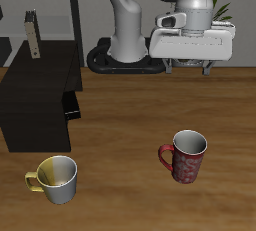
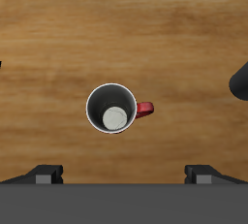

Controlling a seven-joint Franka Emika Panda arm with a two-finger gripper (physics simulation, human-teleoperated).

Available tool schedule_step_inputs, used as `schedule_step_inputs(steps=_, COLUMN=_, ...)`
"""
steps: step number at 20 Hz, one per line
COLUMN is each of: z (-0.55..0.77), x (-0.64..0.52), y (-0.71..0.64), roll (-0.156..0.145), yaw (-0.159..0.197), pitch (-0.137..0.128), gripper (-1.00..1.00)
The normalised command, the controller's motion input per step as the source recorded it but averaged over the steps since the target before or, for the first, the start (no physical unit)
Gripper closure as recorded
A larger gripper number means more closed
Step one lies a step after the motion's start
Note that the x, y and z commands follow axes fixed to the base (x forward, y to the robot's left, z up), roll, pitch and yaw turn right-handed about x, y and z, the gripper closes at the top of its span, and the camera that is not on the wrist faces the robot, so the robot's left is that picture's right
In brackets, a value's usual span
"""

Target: Yellow book upright top shelf and black book top region shelf and red mug top shelf

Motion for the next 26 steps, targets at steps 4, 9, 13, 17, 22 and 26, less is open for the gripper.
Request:
schedule_step_inputs(steps=4, z=-0.17, x=0.24, y=-0.05, roll=-0.026, yaw=-0.097, pitch=0.004, gripper=-1.0)
schedule_step_inputs(steps=9, z=-0.23, x=0.17, y=-0.18, roll=0.0, yaw=-0.196, pitch=0.02, gripper=-1.0)
schedule_step_inputs(steps=13, z=-0.38, x=0.16, y=-0.22, roll=-0.001, yaw=-0.148, pitch=0.043, gripper=-1.0)
schedule_step_inputs(steps=17, z=-0.41, x=0.12, y=-0.04, roll=0.012, yaw=-0.06, pitch=0.036, gripper=-1.0)
schedule_step_inputs(steps=22, z=-0.25, x=0.03, y=-0.02, roll=0.011, yaw=-0.055, pitch=0.013, gripper=-1.0)
schedule_step_inputs(steps=26, z=-0.2, x=-0.06, y=0.07, roll=0.038, yaw=-0.005, pitch=-0.01, gripper=-1.0)
